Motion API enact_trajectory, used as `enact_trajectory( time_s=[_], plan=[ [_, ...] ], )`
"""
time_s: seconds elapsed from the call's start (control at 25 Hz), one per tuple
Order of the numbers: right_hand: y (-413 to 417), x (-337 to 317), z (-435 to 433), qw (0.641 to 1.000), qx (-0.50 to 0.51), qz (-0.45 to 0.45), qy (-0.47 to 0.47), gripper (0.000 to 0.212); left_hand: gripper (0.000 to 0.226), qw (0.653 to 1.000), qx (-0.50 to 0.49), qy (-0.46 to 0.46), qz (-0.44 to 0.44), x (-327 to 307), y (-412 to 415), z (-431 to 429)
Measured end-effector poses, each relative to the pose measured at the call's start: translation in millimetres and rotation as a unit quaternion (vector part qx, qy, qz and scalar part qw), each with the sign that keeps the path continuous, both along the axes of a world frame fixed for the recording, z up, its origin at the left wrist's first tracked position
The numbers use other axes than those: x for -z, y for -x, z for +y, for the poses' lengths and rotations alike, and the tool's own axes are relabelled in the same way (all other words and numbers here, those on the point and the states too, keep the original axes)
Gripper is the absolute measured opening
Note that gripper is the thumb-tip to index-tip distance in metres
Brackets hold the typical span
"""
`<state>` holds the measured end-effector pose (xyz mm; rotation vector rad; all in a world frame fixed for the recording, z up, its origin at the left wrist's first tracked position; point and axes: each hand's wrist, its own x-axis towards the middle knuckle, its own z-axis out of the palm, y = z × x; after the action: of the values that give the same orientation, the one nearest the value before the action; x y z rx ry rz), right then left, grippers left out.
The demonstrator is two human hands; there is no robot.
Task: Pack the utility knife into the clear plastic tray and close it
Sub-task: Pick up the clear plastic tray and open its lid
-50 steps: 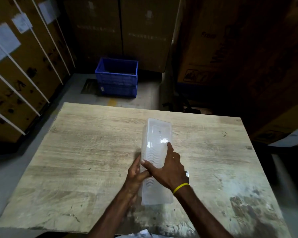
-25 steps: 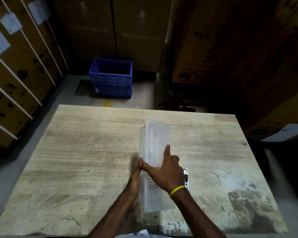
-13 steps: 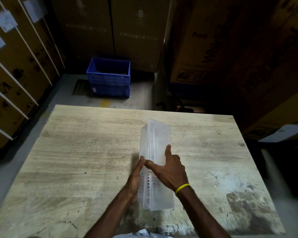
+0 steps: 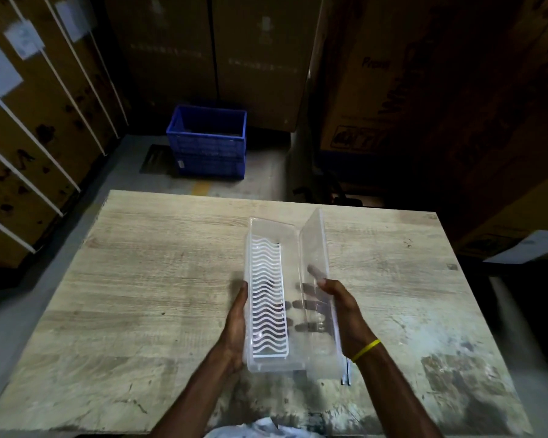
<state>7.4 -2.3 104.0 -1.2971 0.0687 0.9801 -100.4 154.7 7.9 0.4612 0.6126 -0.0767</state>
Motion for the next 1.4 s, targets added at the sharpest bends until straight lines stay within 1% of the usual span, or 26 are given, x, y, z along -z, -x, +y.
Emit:
enact_trajectory(
  time_s=[0.04, 0.08, 0.12, 0.24, 0.32, 0.44, 0.6, 0.68, 0.72, 0.76, 0.84, 0.88, 0.92, 1.0, 1.04, 1.08, 1.16, 1.24, 1.28, 1.4],
  plan=[
    [-3, 6, -6, 0.999, 0.009, 0.033, -0.027, 0.077, 0.065, 1.000, -0.012, 0.017, -0.016, 0, 0, 3],
    [-6, 12, -11, 0.997, 0.018, 0.062, -0.048, 0.081, 0.069, 0.999, -0.016, 0.022, -0.025, 1, -1, 7],
    [-10, 17, -18, 0.994, 0.028, 0.085, -0.062, 0.077, 0.071, 0.999, -0.014, 0.015, -0.029, 2, -1, 9],
    [-23, 36, -31, 0.987, 0.059, 0.128, -0.071, 0.051, 0.075, 0.999, 0.003, 0.007, -0.047, 5, -2, 16],
    [-31, 48, -33, 0.991, 0.067, 0.112, -0.029, 0.041, 0.075, 0.999, 0.001, 0.007, -0.048, 4, -3, 19],
    [-35, 60, -26, 0.993, 0.081, 0.056, 0.060, 0.041, 0.075, 0.998, -0.005, 0.016, -0.052, 2, -6, 22],
    [-29, 87, -7, 0.976, 0.157, 0.004, 0.151, 0.034, 0.074, 0.998, -0.010, 0.014, -0.053, -1, -8, 23],
    [-23, 104, 1, 0.962, 0.165, -0.044, 0.212, 0.042, 0.074, 0.999, -0.011, 0.008, -0.047, -5, -8, 22],
    [-20, 109, 5, 0.959, 0.151, -0.068, 0.231, 0.049, 0.074, 0.999, -0.012, 0.004, -0.045, -6, -8, 21],
    [-17, 111, 7, 0.957, 0.126, -0.092, 0.243, 0.058, 0.074, 0.999, -0.015, 0.000, -0.046, -8, -8, 20],
    [-14, 116, 9, 0.947, 0.052, -0.153, 0.277, 0.085, 0.072, 0.999, -0.020, -0.009, -0.048, -12, -8, 17],
    [-13, 117, 10, 0.937, 0.014, -0.185, 0.296, 0.093, 0.071, 0.999, -0.022, -0.010, -0.048, -13, -8, 16],
    [-13, 120, 10, 0.925, -0.021, -0.218, 0.311, 0.095, 0.070, 0.999, -0.023, -0.009, -0.048, -13, -7, 15],
    [-11, 128, 5, 0.901, -0.047, -0.275, 0.333, 0.089, 0.071, 0.999, -0.016, -0.011, -0.050, -11, -4, 15],
    [-10, 131, 0, 0.891, -0.028, -0.290, 0.347, 0.079, 0.072, 0.998, -0.008, -0.015, -0.052, -9, -3, 15],
    [-10, 132, -7, 0.883, 0.013, -0.299, 0.361, 0.066, 0.073, 0.998, 0.002, -0.017, -0.056, -8, -1, 16],
    [-8, 131, -26, 0.856, 0.111, -0.296, 0.409, 0.040, 0.074, 0.998, 0.011, -0.011, -0.065, -5, 1, 17],
    [-4, 125, -47, 0.824, 0.159, -0.272, 0.472, 0.024, 0.074, 0.998, 0.014, -0.009, -0.068, -3, 3, 17],
    [-2, 121, -55, 0.816, 0.161, -0.259, 0.491, 0.022, 0.074, 0.997, 0.016, -0.010, -0.068, -3, 3, 16],
    [1, 111, -67, 0.820, 0.142, -0.238, 0.500, 0.031, 0.072, 0.997, 0.021, -0.011, -0.067, -3, 2, 13]
  ],
)
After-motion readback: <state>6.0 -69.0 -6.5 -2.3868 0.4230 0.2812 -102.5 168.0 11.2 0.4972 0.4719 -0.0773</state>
